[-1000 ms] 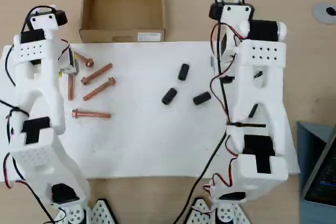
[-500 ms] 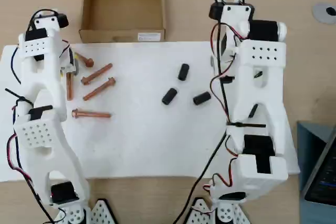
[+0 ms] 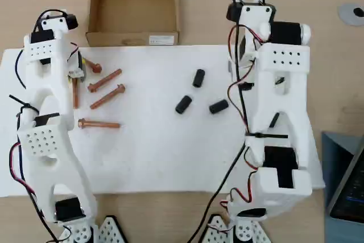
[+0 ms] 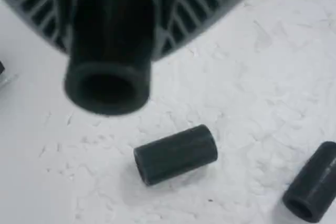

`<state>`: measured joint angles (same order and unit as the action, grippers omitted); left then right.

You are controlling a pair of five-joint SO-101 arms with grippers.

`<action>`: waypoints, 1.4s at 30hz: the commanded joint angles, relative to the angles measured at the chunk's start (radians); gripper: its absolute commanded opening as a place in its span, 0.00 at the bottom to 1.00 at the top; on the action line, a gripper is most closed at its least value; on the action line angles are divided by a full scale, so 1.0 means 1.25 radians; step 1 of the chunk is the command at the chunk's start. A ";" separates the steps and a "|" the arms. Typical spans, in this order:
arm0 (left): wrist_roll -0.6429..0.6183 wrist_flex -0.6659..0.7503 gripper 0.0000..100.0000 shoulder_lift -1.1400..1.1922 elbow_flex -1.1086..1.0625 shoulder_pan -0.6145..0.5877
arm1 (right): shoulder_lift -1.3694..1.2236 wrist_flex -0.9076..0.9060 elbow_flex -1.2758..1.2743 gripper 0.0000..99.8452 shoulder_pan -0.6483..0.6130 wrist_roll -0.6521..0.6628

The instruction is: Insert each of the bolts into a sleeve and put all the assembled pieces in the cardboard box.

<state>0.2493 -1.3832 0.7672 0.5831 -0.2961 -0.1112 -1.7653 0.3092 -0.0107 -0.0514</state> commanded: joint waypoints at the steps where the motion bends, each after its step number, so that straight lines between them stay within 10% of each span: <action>1: -0.001 -0.034 0.01 0.003 0.006 -0.005 | 0.051 -0.012 0.001 0.01 0.007 -0.001; 22: -0.001 -0.149 0.14 0.001 0.093 -0.020 | 0.055 -0.015 0.001 0.01 0.007 0.002; 42: -0.002 -0.149 0.06 0.009 0.098 -0.018 | 0.052 -0.014 0.001 0.01 0.007 0.001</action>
<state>0.2509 -1.6057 0.7887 0.6674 -0.3161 -0.1112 -1.7653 0.3076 -0.0107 -0.0514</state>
